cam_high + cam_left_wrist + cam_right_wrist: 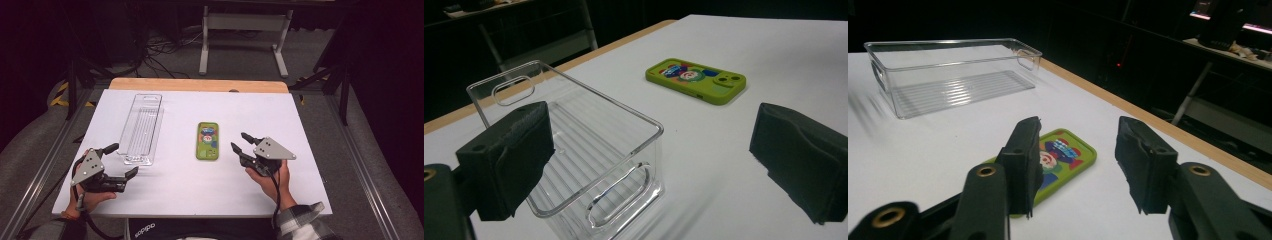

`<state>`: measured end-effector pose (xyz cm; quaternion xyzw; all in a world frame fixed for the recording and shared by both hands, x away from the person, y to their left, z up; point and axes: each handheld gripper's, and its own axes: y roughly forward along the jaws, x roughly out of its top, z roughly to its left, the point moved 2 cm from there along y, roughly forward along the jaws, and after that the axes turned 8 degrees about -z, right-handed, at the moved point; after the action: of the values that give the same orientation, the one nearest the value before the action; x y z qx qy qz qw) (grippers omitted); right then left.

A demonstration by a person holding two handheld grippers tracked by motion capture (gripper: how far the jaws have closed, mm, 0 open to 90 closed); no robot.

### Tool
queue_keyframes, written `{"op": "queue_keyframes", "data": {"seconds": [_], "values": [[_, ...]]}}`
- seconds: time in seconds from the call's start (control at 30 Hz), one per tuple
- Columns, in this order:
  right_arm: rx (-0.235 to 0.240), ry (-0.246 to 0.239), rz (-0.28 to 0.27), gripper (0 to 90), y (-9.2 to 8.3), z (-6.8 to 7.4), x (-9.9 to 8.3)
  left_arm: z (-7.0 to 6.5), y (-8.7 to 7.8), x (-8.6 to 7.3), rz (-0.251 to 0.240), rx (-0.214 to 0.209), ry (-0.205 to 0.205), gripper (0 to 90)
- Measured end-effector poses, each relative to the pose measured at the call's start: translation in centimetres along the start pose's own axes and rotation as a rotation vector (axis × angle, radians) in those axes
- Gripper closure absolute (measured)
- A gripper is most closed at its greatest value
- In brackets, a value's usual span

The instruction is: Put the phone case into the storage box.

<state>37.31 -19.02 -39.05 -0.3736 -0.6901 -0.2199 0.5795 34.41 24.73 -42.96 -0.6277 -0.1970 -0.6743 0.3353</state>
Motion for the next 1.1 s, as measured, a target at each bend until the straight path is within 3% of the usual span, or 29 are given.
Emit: {"op": "queue_keyframes", "data": {"seconds": [0.33, 0.67, 0.73, 0.83, 1.1], "values": [[0.078, 0.037, -0.007, 90.0, 3.3, -0.7, 1.1, 0.0, 0.1, -0.1, 0.018, -0.004, 0.012, 4.3], [0.102, 0.042, 0.016, 90.0, 6.3, -1.7, 2.2, -0.1, 0.2, -0.2, 0.015, -0.028, 0.007, 4.1], [0.113, 0.036, 0.068, 90.0, 8.2, -2.1, 2.1, -0.1, 0.1, -0.2, 0.017, -0.026, 0.003, 4.1], [0.119, 0.030, 0.103, 90.0, 9.7, -2.4, 1.9, -0.1, 0.1, -0.2, 0.014, -0.021, 0.007, 4.1], [0.137, 0.042, 0.161, 90.0, 13.0, -3.0, 1.3, -0.1, 0.0, -0.1, 0.013, -0.032, 0.030, 3.9]]}}
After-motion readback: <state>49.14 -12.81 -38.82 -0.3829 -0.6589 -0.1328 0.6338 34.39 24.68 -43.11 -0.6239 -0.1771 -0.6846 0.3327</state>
